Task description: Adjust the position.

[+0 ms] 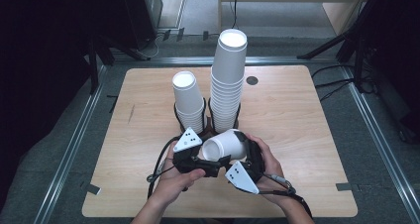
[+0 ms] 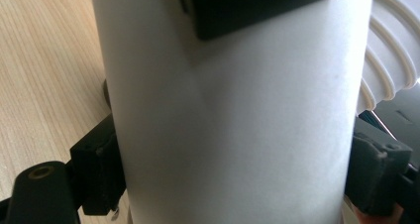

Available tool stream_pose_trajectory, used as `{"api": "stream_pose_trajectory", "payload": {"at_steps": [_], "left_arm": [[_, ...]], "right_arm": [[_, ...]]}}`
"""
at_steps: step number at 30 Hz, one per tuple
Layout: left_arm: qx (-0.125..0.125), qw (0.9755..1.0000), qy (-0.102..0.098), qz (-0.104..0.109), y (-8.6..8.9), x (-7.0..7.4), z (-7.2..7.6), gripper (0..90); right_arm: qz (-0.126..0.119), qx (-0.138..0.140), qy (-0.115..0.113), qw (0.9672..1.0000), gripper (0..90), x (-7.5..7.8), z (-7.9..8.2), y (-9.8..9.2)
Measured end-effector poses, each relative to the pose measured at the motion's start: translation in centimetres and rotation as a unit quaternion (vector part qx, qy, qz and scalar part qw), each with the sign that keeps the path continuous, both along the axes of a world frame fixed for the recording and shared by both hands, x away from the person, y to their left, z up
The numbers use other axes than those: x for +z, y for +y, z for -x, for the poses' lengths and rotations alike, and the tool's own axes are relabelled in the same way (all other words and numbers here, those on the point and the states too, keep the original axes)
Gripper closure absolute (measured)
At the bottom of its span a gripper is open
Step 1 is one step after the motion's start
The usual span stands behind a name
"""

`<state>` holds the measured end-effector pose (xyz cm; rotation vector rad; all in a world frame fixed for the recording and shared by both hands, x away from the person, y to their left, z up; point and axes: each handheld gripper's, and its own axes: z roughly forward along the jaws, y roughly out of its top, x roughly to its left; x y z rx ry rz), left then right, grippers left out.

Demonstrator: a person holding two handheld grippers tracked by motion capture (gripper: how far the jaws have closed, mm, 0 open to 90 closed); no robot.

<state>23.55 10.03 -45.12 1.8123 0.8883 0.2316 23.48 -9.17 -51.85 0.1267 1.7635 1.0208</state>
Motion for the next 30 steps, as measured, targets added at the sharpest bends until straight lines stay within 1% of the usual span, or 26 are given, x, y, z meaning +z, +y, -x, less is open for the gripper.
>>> {"api": "stream_pose_trajectory", "payload": {"at_steps": [1, 3, 7, 9, 15, 18, 22, 26, 28, 30], "left_arm": [[0.000, 1.0000, 0.000, 0.000, 0.00, 0.00, 0.00, 13.1], [0.005, 1.0000, -0.003, -0.001, 0.01, 0.09, 0.08, 13.4], [0.006, 0.9999, -0.008, -0.006, -0.10, 0.15, 0.22, 15.2], [0.008, 0.9999, -0.010, -0.007, -0.17, 0.18, 0.29, 18.2], [0.011, 0.9996, -0.017, -0.021, -0.41, 0.27, 0.46, 19.3], [0.012, 0.9995, -0.015, -0.024, -0.46, 0.20, 0.43, 19.7], [0.012, 0.9993, -0.018, -0.030, -0.53, 0.19, 0.48, 20.4], [0.007, 0.9994, -0.016, -0.030, -0.44, 0.12, 0.40, 21.3], [0.004, 0.9995, -0.014, -0.028, -0.36, 0.10, 0.34, 21.4], [0.006, 0.9996, -0.012, -0.026, -0.36, 0.08, 0.32, 21.3]], "right_arm": [[0.000, 0.000, 0.000, 1.0000, 14.0, 0.00, 0.00, 0.00], [0.001, -0.002, 0.002, 1.0000, 14.0, -0.08, 0.02, 0.01], [0.002, -0.001, 0.001, 1.0000, 14.0, -0.08, 0.04, 0.05], [0.003, 0.000, 0.000, 1.0000, 14.0, -0.11, 0.01, 0.05], [0.006, -0.003, -0.002, 1.0000, 13.8, -0.18, -0.03, 0.06], [0.009, -0.007, -0.001, 0.9999, 13.5, -0.27, -0.02, 0.13], [0.012, -0.008, -0.004, 0.9999, 13.1, -0.32, -0.06, 0.17], [0.015, -0.012, -0.002, 0.9998, 12.2, -0.41, 0.00, 0.21], [0.019, -0.011, -0.006, 0.9997, 12.1, -0.40, -0.02, 0.22], [0.018, -0.011, -0.003, 0.9998, 12.1, -0.43, 0.02, 0.24]]}}
